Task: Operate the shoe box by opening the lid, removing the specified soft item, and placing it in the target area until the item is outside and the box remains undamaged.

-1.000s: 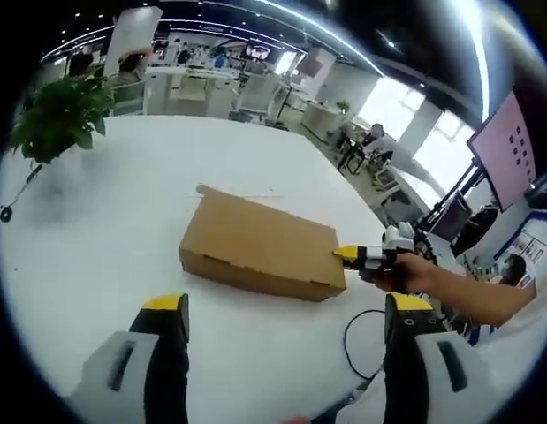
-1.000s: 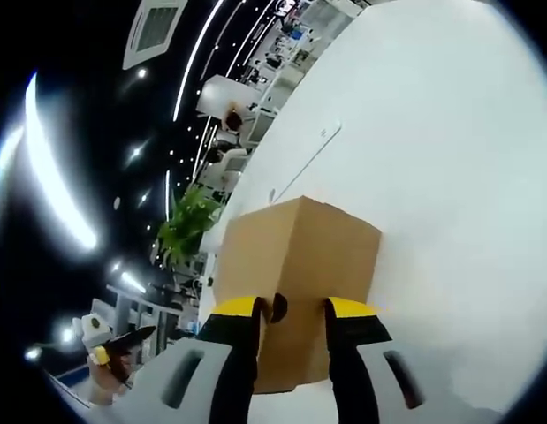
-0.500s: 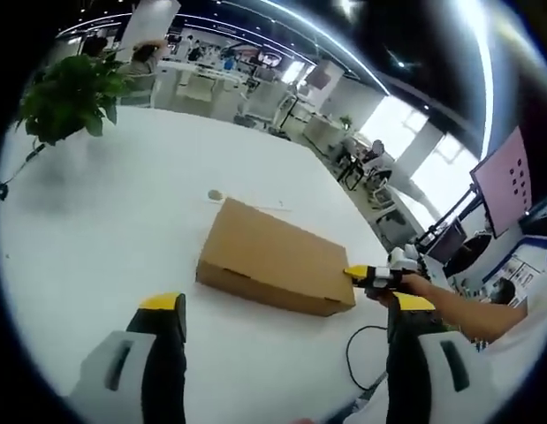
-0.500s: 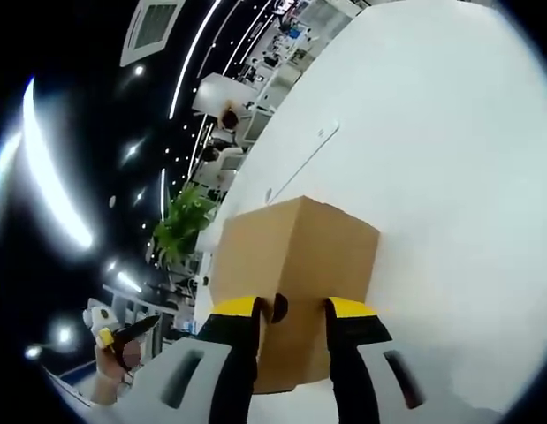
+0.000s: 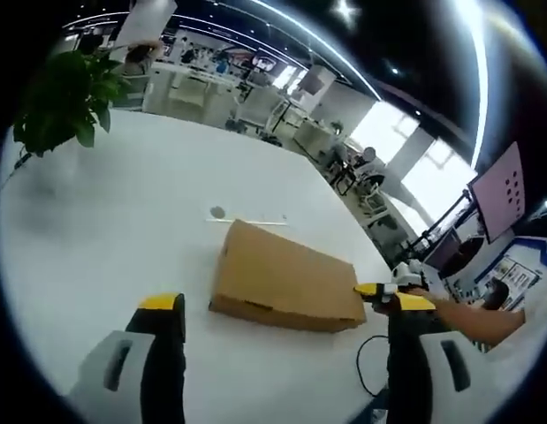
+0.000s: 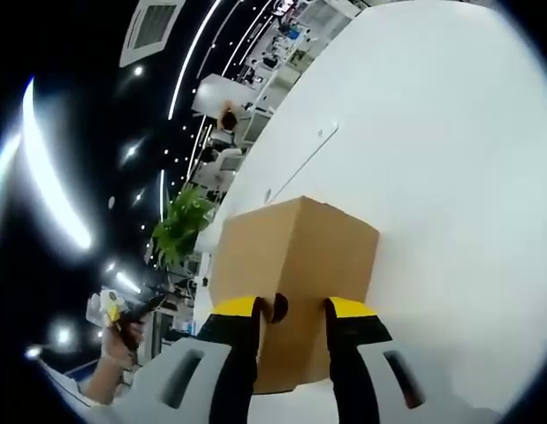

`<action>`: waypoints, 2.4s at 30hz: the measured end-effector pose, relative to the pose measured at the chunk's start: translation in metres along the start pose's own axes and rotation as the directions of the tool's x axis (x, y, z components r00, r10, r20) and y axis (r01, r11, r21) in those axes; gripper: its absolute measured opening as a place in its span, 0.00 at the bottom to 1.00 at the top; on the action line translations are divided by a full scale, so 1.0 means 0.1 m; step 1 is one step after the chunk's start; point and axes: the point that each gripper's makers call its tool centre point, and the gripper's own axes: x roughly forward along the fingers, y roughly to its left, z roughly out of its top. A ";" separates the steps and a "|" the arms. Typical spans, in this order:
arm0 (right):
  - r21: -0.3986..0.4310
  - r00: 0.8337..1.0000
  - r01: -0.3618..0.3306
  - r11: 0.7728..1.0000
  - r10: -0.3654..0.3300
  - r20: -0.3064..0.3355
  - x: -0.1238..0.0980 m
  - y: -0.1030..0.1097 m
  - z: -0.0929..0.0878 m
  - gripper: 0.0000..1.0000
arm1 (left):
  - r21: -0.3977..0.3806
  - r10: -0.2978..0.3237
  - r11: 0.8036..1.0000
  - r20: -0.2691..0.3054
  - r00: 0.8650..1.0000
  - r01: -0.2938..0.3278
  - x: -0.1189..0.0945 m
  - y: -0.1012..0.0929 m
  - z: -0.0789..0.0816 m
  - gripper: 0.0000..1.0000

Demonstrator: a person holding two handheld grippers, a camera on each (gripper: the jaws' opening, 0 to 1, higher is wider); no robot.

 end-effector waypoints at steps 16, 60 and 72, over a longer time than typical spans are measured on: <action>-0.003 1.000 0.000 1.000 0.000 0.007 0.01 -0.01 0.00 0.28 | -0.003 -0.015 1.000 -0.073 0.997 0.015 0.41 0.39 0.12 0.94; 0.009 0.998 -0.023 1.000 0.022 0.059 0.06 -0.01 0.05 0.29 | -0.105 -0.143 0.987 -0.234 0.962 0.121 1.55 0.93 -0.13 0.85; 0.012 0.997 -0.022 1.000 0.021 0.078 0.06 -0.02 0.06 0.29 | -0.165 -0.168 0.978 -0.241 0.956 0.130 1.75 0.98 -0.22 0.84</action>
